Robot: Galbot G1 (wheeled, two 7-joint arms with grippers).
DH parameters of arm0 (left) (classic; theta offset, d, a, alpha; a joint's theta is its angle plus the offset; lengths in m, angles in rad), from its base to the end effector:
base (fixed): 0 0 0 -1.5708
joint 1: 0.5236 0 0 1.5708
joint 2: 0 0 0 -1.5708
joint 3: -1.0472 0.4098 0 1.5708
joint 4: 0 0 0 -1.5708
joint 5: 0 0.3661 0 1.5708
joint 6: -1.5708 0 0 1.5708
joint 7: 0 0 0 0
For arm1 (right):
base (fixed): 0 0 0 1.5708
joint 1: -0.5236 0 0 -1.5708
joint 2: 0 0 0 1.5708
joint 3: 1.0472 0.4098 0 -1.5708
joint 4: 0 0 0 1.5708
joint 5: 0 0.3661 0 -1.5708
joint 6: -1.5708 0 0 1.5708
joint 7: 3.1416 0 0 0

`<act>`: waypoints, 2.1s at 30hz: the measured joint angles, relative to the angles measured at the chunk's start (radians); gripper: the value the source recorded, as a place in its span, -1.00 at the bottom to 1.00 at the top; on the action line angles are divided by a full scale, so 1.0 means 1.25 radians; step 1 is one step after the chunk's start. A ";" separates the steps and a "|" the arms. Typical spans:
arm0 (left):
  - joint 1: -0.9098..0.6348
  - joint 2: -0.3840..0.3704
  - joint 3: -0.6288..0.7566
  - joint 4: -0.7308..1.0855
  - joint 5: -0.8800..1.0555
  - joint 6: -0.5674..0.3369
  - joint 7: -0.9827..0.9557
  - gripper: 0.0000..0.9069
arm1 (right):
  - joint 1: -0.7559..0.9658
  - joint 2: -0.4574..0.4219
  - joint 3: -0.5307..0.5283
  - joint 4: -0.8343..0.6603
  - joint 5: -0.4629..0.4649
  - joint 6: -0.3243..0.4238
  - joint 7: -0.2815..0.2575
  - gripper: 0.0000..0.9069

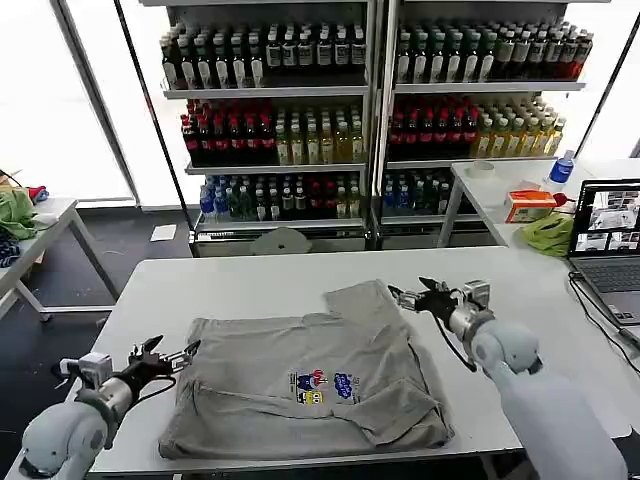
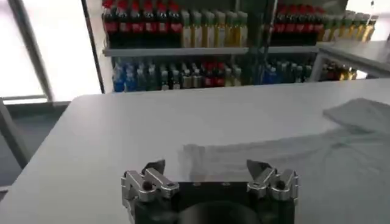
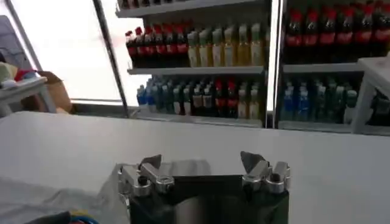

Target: Fold and organize the clothes.

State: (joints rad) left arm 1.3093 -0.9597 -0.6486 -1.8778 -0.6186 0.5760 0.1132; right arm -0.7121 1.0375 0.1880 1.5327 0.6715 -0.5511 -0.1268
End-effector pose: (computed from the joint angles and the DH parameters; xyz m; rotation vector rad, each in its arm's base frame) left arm 0.2774 0.2073 -0.3023 -0.2466 -2.6139 0.0076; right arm 0.4664 -0.1117 -0.2889 0.5642 -2.6488 -0.0495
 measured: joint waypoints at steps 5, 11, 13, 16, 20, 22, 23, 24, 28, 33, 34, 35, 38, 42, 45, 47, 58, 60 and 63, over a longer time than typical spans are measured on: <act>-0.077 0.012 0.049 0.074 -0.014 0.000 0.002 1.00 | 0.064 0.043 -0.041 -0.093 -0.010 -0.007 -0.006 1.00; -0.146 0.018 0.097 0.143 -0.025 0.000 0.003 1.00 | 0.111 0.087 -0.078 -0.180 -0.025 -0.013 -0.007 1.00; -0.162 0.018 0.109 0.160 -0.027 0.000 0.004 1.00 | 0.120 0.099 -0.088 -0.200 -0.028 -0.015 -0.008 1.00; -0.182 0.017 0.123 0.180 -0.030 0.000 0.005 1.00 | 0.134 0.115 -0.101 -0.225 -0.033 -0.016 -0.007 0.51; -0.200 0.014 0.139 0.198 -0.031 0.000 0.006 1.00 | 0.148 0.129 -0.115 -0.255 -0.037 -0.018 -0.002 -1.00; -0.207 0.013 0.143 0.204 -0.031 0.000 0.005 1.00 | 0.150 0.134 -0.118 -0.264 -0.038 -0.019 0.000 -1.00; -0.210 0.012 0.145 0.206 -0.032 0.000 0.005 1.00 | 0.151 0.136 -0.119 -0.269 -0.040 -0.018 0.002 -1.00; -0.212 0.011 0.148 0.209 -0.032 0.000 0.005 1.00 | 0.151 0.139 -0.119 -0.273 -0.040 -0.018 0.002 -1.00; -0.223 0.007 0.161 0.219 -0.030 0.000 0.005 1.00 | 0.152 0.143 -0.119 -0.281 -0.040 -0.017 0.004 -1.00; -0.232 0.004 0.174 0.230 -0.029 0.000 0.006 1.00 | 0.148 0.145 -0.116 -0.282 -0.035 -0.017 0.006 -1.00; -0.234 0.004 0.177 0.232 -0.029 0.000 0.006 1.00 | 0.148 0.145 -0.116 -0.282 -0.033 -0.017 0.006 -1.00; -0.237 0.004 0.179 0.234 -0.029 0.000 0.006 1.00 | 0.148 0.145 -0.116 -0.282 -0.032 -0.017 0.006 -1.00; -0.242 0.004 0.185 0.240 -0.028 0.000 0.008 1.00 | 0.147 0.145 -0.116 -0.280 -0.028 -0.019 0.007 -1.00; -0.249 0.002 0.192 0.248 -0.025 0.000 0.010 0.29 | 0.146 0.148 -0.117 -0.276 -0.024 -0.021 0.010 -1.00; -0.256 -0.001 0.198 0.256 -0.024 0.000 0.012 -0.42 | 0.146 0.149 -0.118 -0.272 -0.021 -0.022 0.012 -1.00; -0.259 -0.002 0.201 0.262 -0.024 0.000 0.014 -0.76 | 0.145 0.149 -0.118 -0.269 -0.019 -0.023 0.014 -1.00; -0.265 -0.001 0.207 0.280 -0.024 -0.002 0.032 -0.98 | 0.138 0.148 -0.117 -0.248 -0.010 -0.023 0.022 -1.00; -0.265 0.000 0.207 0.280 -0.024 -0.002 0.036 -0.98 | 0.134 0.146 -0.116 -0.243 -0.007 -0.023 0.023 -1.00; -0.266 0.000 0.206 0.283 -0.026 -0.003 0.038 -0.98 | 0.128 0.145 -0.113 -0.236 -0.002 -0.023 0.024 -1.00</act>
State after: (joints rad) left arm 0.9771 -0.9602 -0.3909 -1.5244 -0.6507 0.5728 0.1605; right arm -0.5514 1.2184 0.0466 1.2381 0.6693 -0.5793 -0.0970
